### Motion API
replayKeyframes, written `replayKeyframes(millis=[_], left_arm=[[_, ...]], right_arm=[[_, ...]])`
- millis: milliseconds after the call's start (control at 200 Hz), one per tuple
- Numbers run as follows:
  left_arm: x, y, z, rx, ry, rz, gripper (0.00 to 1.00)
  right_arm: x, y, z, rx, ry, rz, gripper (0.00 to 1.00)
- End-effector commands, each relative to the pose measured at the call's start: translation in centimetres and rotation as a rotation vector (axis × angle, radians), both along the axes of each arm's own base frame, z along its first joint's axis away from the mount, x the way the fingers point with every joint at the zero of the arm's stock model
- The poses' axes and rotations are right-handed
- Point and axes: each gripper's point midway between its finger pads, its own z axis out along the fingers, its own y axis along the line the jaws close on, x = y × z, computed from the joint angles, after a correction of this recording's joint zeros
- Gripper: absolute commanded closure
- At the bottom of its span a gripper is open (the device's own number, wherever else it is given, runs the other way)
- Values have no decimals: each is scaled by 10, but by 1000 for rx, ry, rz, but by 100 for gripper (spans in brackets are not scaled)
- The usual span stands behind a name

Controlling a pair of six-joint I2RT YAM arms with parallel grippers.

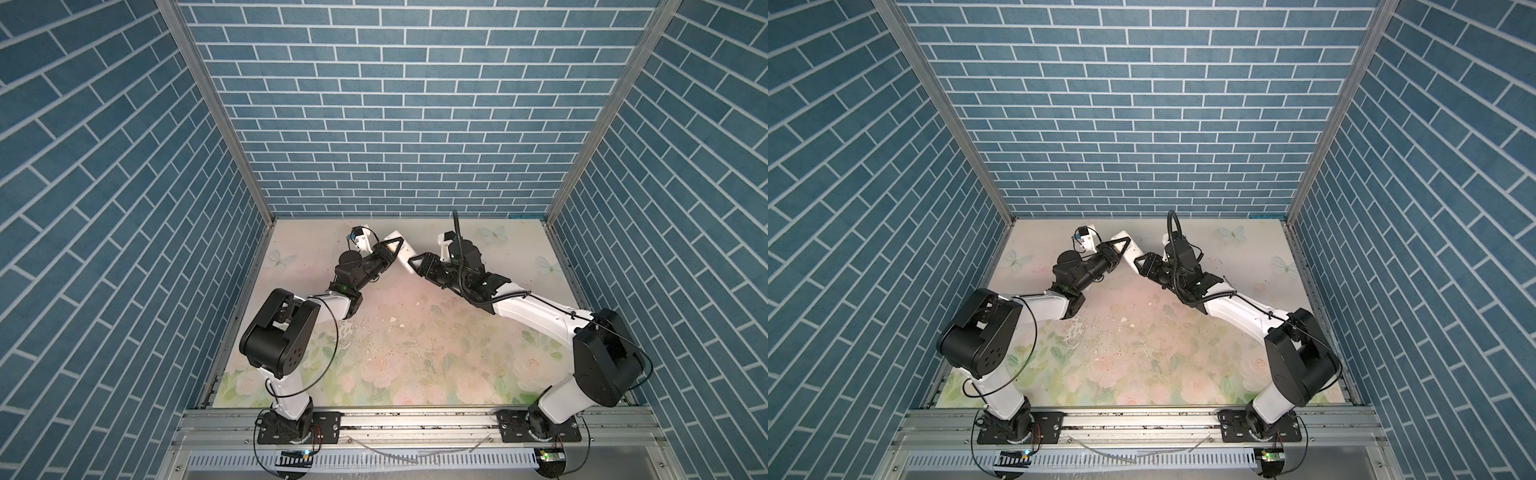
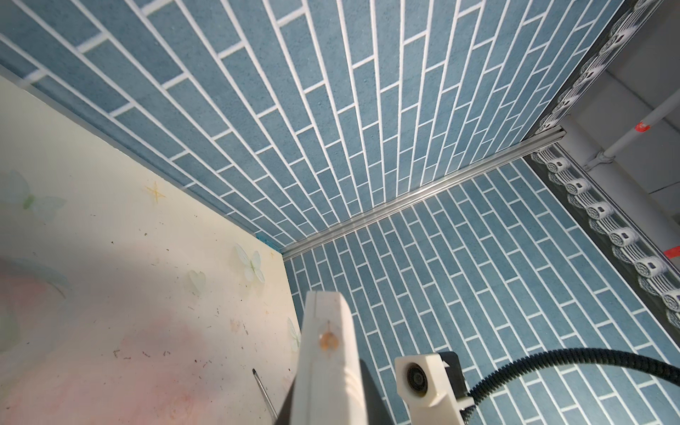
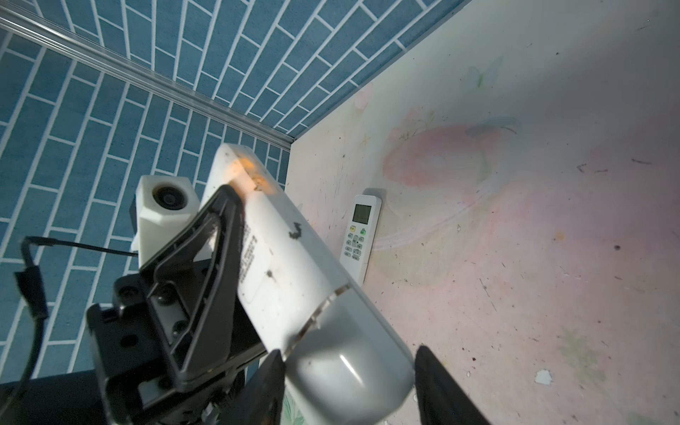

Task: Unload the batteries from the remote control
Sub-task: 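Pinch the battery cover with the right gripper and slide it off the remote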

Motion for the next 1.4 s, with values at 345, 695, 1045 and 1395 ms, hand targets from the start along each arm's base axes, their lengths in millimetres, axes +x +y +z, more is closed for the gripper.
replayKeyframes(millis=[345,695,1045,1395], left_arm=[[-15,-2,27,-99,-83,12,100],[-5,0,36,-100,-105,24,100],[-2,5,45,-96,-120,27,100],[0,6,57,-109,-138,24,100]], right_arm=[[18,18,37,110,-22,-13,46],[9,7,20,75,20,-27,59],[5,6,11,63,37,-18,60],[0,10,14,84,29,13,49]])
